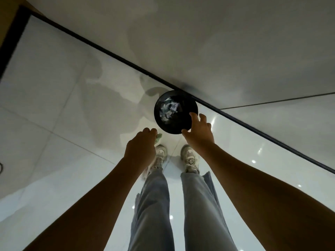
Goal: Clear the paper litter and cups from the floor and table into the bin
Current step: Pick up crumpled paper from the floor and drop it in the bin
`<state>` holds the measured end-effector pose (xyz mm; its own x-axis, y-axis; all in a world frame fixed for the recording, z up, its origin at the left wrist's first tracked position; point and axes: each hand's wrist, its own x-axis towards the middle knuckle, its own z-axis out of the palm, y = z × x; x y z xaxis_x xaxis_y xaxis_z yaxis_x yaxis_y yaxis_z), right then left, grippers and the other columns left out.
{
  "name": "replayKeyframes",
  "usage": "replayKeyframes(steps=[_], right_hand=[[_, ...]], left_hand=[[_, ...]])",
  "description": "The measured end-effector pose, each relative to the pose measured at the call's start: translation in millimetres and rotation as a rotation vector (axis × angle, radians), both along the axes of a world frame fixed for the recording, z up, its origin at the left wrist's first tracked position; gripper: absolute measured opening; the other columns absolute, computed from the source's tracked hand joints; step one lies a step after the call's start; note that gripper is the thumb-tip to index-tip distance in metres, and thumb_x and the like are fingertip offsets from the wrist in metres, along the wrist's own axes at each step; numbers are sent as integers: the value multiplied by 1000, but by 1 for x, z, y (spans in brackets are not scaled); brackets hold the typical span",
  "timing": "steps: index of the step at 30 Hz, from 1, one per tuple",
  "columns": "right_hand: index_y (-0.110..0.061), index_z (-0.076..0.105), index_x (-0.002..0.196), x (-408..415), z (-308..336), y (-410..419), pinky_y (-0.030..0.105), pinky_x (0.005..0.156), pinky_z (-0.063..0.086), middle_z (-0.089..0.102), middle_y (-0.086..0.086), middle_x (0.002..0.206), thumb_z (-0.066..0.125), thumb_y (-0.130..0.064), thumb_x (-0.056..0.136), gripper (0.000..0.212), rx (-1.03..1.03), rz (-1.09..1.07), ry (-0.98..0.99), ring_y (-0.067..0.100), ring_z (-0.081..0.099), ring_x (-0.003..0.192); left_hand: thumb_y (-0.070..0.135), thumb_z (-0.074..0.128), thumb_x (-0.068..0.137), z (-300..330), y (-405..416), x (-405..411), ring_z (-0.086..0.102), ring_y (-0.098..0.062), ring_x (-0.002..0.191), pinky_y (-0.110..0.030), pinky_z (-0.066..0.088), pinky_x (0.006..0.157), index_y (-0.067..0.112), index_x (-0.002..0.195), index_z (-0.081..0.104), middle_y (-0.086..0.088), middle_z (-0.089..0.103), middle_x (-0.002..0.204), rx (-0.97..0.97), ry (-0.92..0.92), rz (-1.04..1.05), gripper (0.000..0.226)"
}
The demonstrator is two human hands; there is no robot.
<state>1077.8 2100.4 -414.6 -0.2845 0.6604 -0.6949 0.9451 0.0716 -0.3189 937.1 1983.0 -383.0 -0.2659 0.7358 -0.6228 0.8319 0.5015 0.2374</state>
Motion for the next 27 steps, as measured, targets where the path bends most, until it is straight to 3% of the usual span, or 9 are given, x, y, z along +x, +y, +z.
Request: replayKeyframes(steps=[9,14,16,20,27], right_hand=[[-24,26,149,25,7,-5,42,101,43,22,8,155,58,-25,93,65,3,-161,8,34,34,136],[-24,26,149,40,16,-5,41,101,43,23,7,156,57,-26,93,64,25,-195,14,33,36,136],[-24,26,149,44,20,-7,41,101,43,24,7,155,57,-26,93,63,27,-211,11,32,37,135],[-23,27,148,50,30,-20,41,102,42,25,7,154,57,-24,92,64,-7,-258,12,32,36,134],[-23,28,148,73,53,-53,41,105,42,28,6,154,59,-26,92,64,-6,-369,14,32,37,133]], left_hand=[[11,50,92,-23,71,9,52,-24,117,-30,47,84,15,136,40,-7,50,128,131,-65,-181,45],[32,59,92,-32,104,20,38,-31,131,-42,46,95,17,143,30,-10,38,143,-62,-42,-248,60],[37,54,93,-28,104,22,33,-32,135,-42,45,96,15,140,34,-12,38,143,-67,14,-326,56],[30,47,96,-9,91,26,43,-29,126,-38,46,95,12,132,45,-10,48,132,31,24,-447,40],[31,43,96,20,73,51,48,-24,117,-34,43,94,13,129,45,-7,51,127,104,15,-679,37]])
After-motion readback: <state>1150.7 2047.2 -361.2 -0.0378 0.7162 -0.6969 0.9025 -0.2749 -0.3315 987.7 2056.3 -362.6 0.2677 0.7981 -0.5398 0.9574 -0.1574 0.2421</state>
